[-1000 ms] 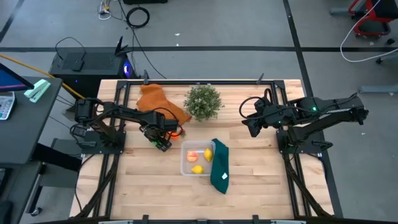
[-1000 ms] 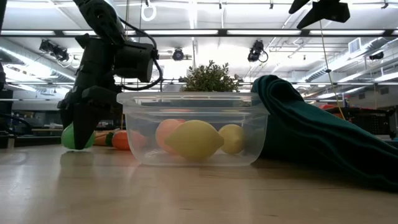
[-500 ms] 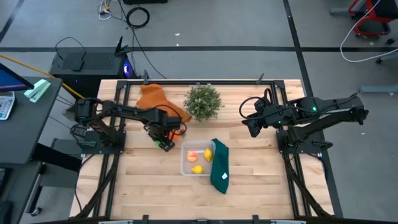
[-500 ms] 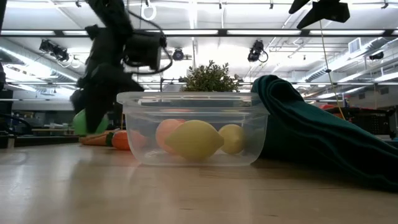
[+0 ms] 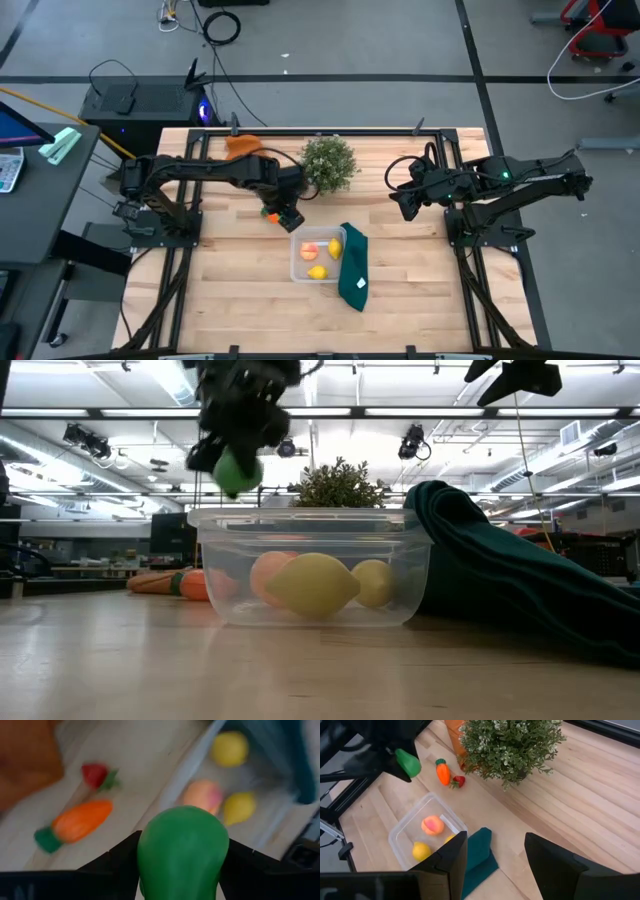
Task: Pick and placing Produce into tupperware
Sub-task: Put the green pear into the transparent bin
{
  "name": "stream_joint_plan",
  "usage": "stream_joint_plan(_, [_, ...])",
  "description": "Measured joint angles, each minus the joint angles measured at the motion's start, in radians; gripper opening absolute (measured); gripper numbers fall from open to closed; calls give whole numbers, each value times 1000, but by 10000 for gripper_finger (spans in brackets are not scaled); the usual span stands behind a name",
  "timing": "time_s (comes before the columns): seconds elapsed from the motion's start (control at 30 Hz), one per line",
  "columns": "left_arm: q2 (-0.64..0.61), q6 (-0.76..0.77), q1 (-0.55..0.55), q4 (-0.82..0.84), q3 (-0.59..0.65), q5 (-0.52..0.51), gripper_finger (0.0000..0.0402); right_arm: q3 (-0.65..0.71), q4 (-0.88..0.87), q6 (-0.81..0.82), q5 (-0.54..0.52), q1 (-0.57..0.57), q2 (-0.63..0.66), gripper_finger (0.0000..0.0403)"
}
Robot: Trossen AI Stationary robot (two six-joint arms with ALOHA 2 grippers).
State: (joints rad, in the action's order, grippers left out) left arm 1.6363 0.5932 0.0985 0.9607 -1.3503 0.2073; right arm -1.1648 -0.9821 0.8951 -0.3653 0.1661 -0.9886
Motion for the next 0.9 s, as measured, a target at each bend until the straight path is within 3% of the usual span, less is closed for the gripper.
stream_joint_plan(0.37, [19, -4, -92, -146, -52, 3, 226, 0, 0, -9, 0, 0, 0, 165])
stream_joint_plan(0.9, [265, -56, -143, -323, -50, 78, 227, 0, 3, -9, -17, 0, 0, 165])
